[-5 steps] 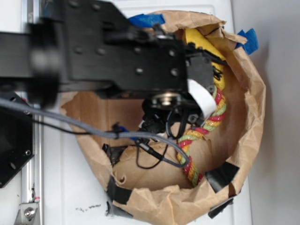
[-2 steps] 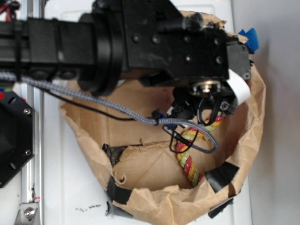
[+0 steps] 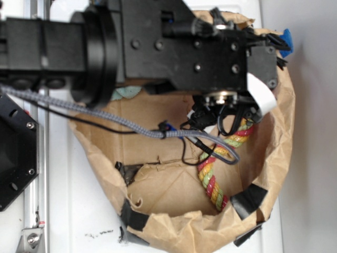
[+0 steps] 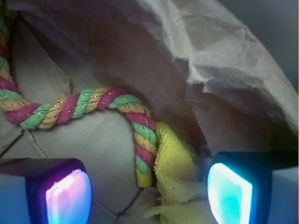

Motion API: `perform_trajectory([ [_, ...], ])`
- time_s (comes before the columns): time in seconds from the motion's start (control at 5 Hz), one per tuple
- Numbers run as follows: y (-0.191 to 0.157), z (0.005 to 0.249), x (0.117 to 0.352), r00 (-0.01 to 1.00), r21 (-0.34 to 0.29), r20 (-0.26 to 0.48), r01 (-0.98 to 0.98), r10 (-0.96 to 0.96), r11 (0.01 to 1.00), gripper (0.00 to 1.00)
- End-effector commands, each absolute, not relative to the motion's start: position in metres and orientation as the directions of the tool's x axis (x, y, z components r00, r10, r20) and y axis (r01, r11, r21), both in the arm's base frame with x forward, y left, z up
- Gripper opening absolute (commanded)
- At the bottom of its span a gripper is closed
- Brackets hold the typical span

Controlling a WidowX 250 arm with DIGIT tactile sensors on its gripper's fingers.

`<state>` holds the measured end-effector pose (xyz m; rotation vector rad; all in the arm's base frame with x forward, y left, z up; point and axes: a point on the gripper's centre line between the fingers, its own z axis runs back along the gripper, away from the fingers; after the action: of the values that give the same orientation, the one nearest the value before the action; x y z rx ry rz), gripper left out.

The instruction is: Grab the yellow cloth.

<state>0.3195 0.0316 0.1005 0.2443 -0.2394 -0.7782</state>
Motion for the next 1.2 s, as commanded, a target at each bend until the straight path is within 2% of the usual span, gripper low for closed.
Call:
perform_trajectory([
  [0.0, 0.035, 0.094, 0.302, 0.686, 0.308, 0.110, 0.664, -0.719, 0.681, 1.00],
  [0.2, 0.032, 0.088, 0.301, 0.677, 0.299, 0.101, 0.678, -0.729, 0.671, 1.00],
  [0.6, 0.038, 0.087, 0.316, 0.705, 0.287, 0.111, 0.652, -0.701, 0.701, 1.00],
  [1.0, 0.026, 0.086, 0.312, 0.676, 0.295, 0.105, 0.679, -0.729, 0.672, 1.00],
])
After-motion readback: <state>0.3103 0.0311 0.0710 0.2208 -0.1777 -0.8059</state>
